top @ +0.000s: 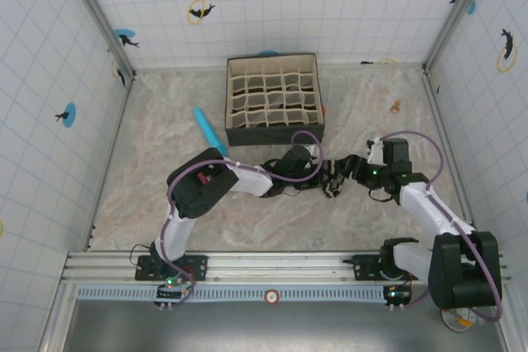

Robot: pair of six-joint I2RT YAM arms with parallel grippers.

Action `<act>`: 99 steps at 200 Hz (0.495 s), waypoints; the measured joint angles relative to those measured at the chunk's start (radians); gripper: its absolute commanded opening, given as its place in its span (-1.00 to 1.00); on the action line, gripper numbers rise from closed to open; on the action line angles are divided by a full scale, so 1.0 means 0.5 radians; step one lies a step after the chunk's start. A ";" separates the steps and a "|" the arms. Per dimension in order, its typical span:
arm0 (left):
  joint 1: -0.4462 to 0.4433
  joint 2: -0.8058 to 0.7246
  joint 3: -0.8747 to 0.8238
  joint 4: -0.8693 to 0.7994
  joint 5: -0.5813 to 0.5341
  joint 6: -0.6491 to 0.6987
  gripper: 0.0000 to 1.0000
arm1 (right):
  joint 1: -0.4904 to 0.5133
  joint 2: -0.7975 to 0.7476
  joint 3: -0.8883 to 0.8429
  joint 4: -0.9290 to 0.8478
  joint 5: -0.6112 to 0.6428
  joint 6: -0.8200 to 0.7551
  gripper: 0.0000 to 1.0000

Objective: Roll the socks

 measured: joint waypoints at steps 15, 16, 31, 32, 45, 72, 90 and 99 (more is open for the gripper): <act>0.005 0.000 0.000 0.000 0.009 -0.001 -1.00 | -0.002 0.066 -0.031 0.052 -0.021 -0.002 0.60; 0.005 0.000 0.000 0.000 0.010 -0.001 -1.00 | -0.002 0.069 -0.034 0.056 -0.021 0.000 0.60; 0.009 0.002 0.000 0.000 0.031 -0.002 -1.00 | -0.002 0.085 -0.122 0.141 -0.046 0.004 0.58; 0.009 0.002 0.000 0.001 0.031 -0.002 -1.00 | -0.002 0.085 -0.127 0.145 -0.047 0.003 0.58; 0.011 0.004 0.000 0.002 0.038 -0.002 -1.00 | -0.002 0.092 -0.197 0.194 -0.064 0.013 0.56; 0.012 0.011 0.002 0.008 0.047 -0.003 -1.00 | 0.013 0.116 -0.300 0.352 -0.105 0.043 0.52; 0.017 0.026 0.012 0.018 0.073 -0.005 -0.99 | 0.061 0.143 -0.348 0.502 -0.108 0.061 0.43; 0.019 0.034 0.017 0.027 0.084 -0.010 -0.98 | 0.085 0.161 -0.373 0.580 -0.108 0.076 0.34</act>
